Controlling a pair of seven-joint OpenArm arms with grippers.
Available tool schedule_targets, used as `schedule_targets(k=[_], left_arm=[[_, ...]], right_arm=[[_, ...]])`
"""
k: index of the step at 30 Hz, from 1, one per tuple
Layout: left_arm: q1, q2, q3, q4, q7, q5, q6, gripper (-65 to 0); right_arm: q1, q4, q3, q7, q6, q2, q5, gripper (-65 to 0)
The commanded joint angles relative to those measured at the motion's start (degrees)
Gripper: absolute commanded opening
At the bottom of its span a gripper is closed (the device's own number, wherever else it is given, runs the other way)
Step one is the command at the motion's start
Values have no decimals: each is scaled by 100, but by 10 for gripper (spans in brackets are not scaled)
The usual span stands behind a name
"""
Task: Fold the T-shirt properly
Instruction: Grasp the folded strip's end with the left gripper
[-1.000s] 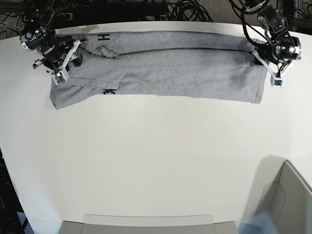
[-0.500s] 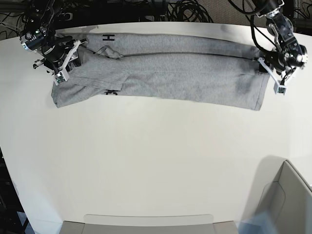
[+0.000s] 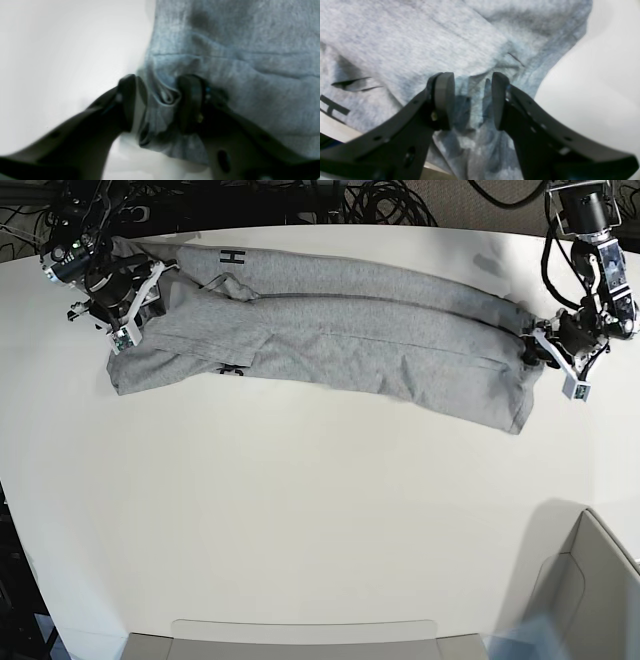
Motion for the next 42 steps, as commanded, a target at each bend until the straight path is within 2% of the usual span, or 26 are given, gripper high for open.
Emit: schedule_targets(k=[1, 3, 4, 10, 15, 22, 29, 34, 42], left_arm=[[286, 246, 290, -314, 1141, 389, -117, -466], [286, 246, 263, -332, 1193, 407, -117, -570], [277, 229, 255, -358, 1193, 407, -117, -643], [181, -193, 228, -1105, 1079, 407, -117, -650], [-444, -554, -387, -1932, 1070, 416, -117, -650], [-1208, -932, -475, -2503, 1070, 416, -117, -650], [-1173, -905, -493, -1545, 1149, 416, -117, -650], [-769, -879, -501, -648, 1378, 407, -117, -650], [154, -281, -818, 1699, 1510, 407, -117, -650]], right_arm=[[20, 85, 24, 92, 89, 55, 76, -406], [29, 85, 24, 83, 89, 55, 76, -406], [20, 85, 24, 83, 89, 55, 76, -406], [-6, 85, 68, 92, 89, 63, 76, -406], [-6, 94, 59, 92, 89, 55, 76, -406], [3, 103, 33, 92, 89, 37, 76, -406], [-6, 103, 33, 83, 89, 37, 76, -406], [-6, 103, 33, 83, 89, 37, 76, -406], [29, 103, 24, 92, 89, 37, 76, -406]])
